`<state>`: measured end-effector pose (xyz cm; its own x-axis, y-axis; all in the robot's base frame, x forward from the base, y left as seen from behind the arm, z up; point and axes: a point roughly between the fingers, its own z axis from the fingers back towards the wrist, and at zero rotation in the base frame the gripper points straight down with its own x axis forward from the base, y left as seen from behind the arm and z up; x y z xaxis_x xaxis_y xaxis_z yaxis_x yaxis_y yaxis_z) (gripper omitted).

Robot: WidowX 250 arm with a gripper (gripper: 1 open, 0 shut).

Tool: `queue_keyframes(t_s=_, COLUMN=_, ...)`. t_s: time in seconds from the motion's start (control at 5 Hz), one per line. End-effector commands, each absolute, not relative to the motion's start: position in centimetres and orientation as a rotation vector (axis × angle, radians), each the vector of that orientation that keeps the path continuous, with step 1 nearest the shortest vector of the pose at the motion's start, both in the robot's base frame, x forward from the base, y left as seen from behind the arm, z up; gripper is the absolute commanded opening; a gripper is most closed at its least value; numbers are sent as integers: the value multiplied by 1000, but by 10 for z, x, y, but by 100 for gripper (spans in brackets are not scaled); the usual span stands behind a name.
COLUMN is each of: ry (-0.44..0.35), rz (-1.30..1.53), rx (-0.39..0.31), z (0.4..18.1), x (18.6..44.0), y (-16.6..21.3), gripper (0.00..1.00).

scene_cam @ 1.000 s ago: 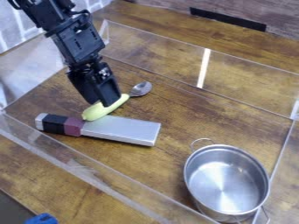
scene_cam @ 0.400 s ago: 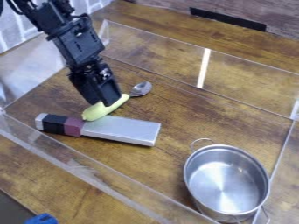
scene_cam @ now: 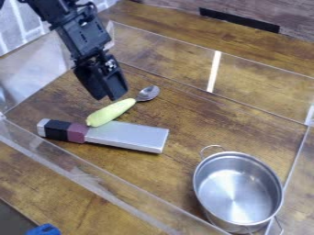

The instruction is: Move the toy knife to the left side of the table

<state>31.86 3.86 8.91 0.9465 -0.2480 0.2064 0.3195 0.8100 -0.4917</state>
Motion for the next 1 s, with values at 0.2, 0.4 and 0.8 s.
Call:
queue_keyframes(t_s=0.2, ry=-142, rz=-390, rx=-542, z=73, x=312, y=43, gripper=100)
queue_keyframes(t_s=0.4, ry=-150, rz=-389, rx=-549, z=78, x=308, y=43, gripper=100)
queue_keyframes(t_s=0.8, ry=-165, rz=-417, rx=-579, z=92, x=312, y=30, gripper=100)
